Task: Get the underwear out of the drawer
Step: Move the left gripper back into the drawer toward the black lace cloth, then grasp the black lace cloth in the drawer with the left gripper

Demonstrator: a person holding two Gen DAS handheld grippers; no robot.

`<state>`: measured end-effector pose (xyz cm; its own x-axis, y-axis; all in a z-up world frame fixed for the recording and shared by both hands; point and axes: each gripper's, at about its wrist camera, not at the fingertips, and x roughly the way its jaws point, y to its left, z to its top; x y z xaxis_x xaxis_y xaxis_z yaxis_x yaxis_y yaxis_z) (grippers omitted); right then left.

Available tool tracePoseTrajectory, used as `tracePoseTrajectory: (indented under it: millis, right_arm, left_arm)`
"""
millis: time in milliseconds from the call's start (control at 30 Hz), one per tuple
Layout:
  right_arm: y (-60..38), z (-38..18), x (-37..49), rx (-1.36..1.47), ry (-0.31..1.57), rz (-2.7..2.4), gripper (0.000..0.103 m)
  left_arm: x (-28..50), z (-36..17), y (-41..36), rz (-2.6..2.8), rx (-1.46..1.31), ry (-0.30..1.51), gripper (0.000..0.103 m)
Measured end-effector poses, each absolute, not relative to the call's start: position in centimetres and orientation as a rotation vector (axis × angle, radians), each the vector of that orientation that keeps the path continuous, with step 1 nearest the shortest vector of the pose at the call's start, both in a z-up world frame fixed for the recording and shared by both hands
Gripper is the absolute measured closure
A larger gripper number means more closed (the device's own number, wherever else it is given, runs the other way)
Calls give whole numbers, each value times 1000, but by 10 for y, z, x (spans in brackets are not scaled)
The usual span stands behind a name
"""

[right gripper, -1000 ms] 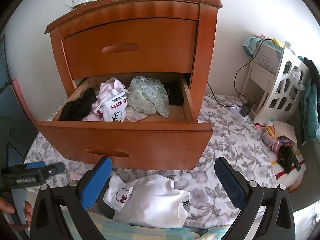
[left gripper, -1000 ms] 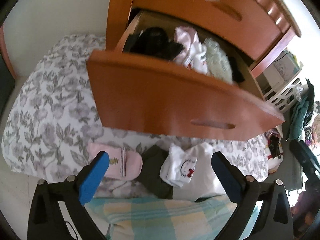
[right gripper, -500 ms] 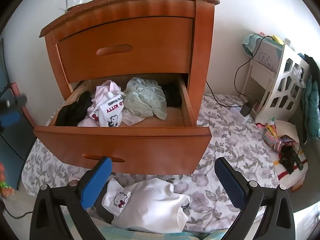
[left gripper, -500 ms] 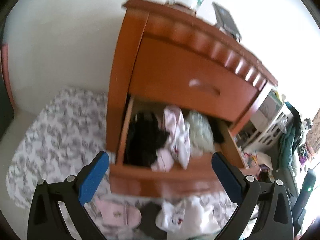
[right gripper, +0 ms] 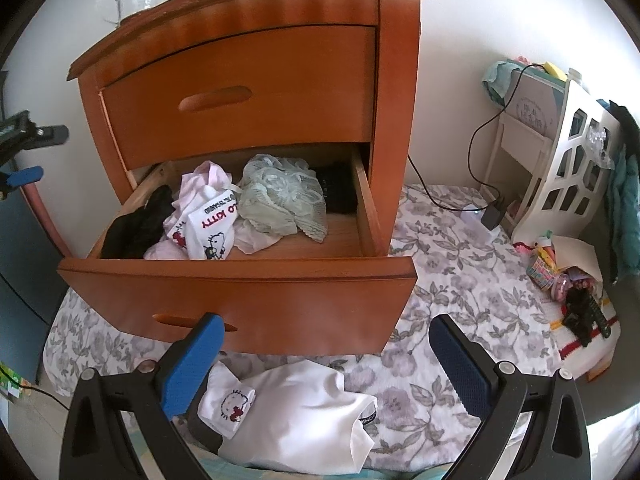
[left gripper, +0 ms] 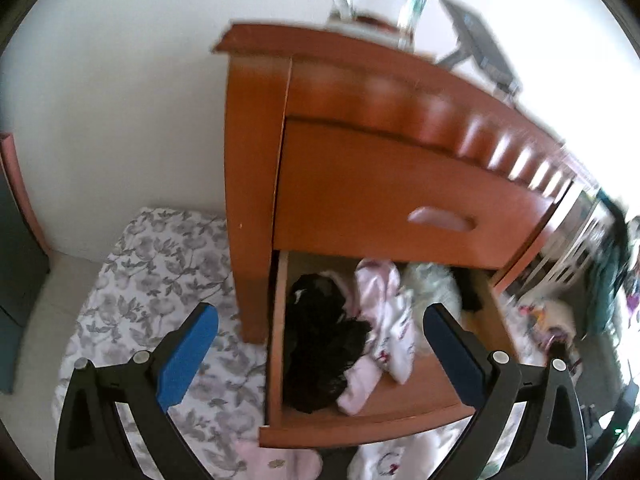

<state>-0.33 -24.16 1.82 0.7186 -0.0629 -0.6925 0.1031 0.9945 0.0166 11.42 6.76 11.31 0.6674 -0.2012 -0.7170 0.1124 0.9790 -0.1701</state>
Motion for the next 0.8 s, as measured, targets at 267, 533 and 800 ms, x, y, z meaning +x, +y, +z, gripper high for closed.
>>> tracePoseTrajectory:
  millis: [267, 533, 800]
  right_arm:
    - [-247, 10, 4, 64, 781, -91, 0]
    - [-252, 3, 10, 72, 794, -102, 0]
    - [-250, 0, 13, 71, 803, -95, 0]
  left_arm:
    - [153, 70, 35, -201, 16, 1024, 1]
    - [177, 24, 8, -229, 134, 1214, 16]
    - [185, -2, -8, -223, 213, 1296, 27]
